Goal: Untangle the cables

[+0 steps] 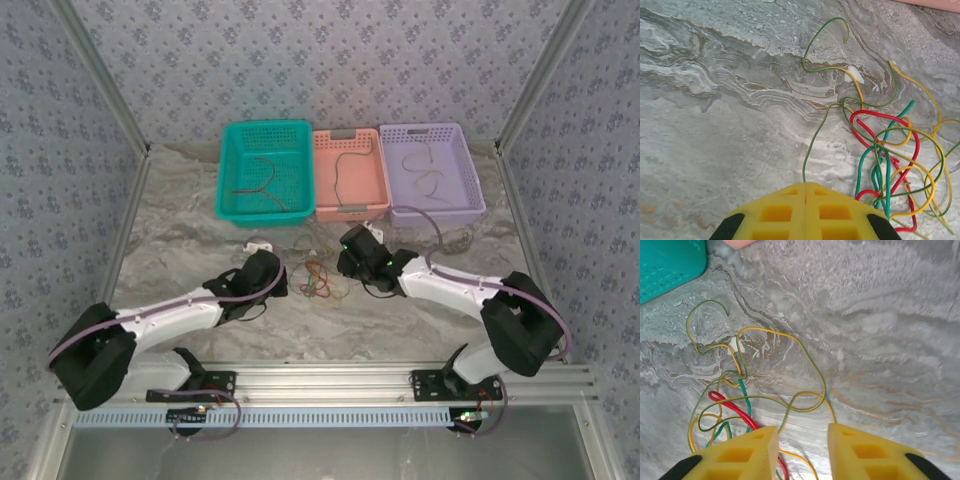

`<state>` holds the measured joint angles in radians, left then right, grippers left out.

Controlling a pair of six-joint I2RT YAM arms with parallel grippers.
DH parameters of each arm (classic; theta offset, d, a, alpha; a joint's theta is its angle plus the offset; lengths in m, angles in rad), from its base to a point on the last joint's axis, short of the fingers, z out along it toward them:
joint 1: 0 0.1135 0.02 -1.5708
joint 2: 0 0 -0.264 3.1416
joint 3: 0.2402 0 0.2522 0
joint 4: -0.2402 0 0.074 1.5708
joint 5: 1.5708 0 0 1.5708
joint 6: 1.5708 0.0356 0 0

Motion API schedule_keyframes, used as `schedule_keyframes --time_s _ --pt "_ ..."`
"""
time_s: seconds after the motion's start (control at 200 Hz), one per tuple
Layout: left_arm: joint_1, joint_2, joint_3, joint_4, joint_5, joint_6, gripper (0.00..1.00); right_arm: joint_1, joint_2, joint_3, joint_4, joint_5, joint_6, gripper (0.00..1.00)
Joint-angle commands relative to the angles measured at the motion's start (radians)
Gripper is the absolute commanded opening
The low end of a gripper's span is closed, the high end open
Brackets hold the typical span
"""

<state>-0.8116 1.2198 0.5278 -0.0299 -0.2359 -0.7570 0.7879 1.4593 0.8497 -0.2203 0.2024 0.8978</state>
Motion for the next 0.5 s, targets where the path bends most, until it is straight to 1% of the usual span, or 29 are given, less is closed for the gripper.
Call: schedule_keyframes --time_s 0.0,0.055,0.105,0.125,0.175,0.225,0.28,0.315,0.47,0.5 --pt "0.005 -0.057 -0.014 -0.068 -0.017 0.038 0.00 0.002 -0.036 0.038 -0.117 0.049 -0.080 0.35" --pt "0.004 -0.071 -0.009 -0.065 0.006 0.048 0.00 0.002 -0.060 0.033 -0.140 0.073 -0.090 0.37" --pt "0.002 -0.072 -0.001 -0.051 0.041 0.063 0.00 -0.012 -0.080 0.029 -0.130 0.077 -0.134 0.38" --pt "0.000 -0.070 0.003 -0.046 0.053 0.068 0.00 -0.021 -0.083 0.030 -0.119 0.066 -0.161 0.38" --pt "-0.006 -0.058 0.015 -0.037 0.083 0.079 0.00 -0.065 -0.067 0.045 -0.066 -0.021 -0.250 0.41" --pt "-0.013 -0.039 0.033 -0.028 0.115 0.093 0.01 -0.107 0.001 0.110 -0.092 -0.081 -0.327 0.40" --pt "-0.024 -0.017 0.051 -0.020 0.132 0.100 0.04 -0.123 0.090 0.195 -0.161 -0.089 -0.398 0.34" --pt "-0.031 -0.005 0.060 -0.015 0.135 0.103 0.05 -0.126 0.142 0.236 -0.185 -0.087 -0.437 0.33" --pt "-0.048 0.031 0.063 0.030 0.143 0.094 0.07 -0.148 0.301 0.334 -0.215 -0.149 -0.497 0.32" --pt "-0.052 0.036 0.061 0.038 0.145 0.092 0.08 -0.146 0.326 0.383 -0.223 -0.159 -0.508 0.32"
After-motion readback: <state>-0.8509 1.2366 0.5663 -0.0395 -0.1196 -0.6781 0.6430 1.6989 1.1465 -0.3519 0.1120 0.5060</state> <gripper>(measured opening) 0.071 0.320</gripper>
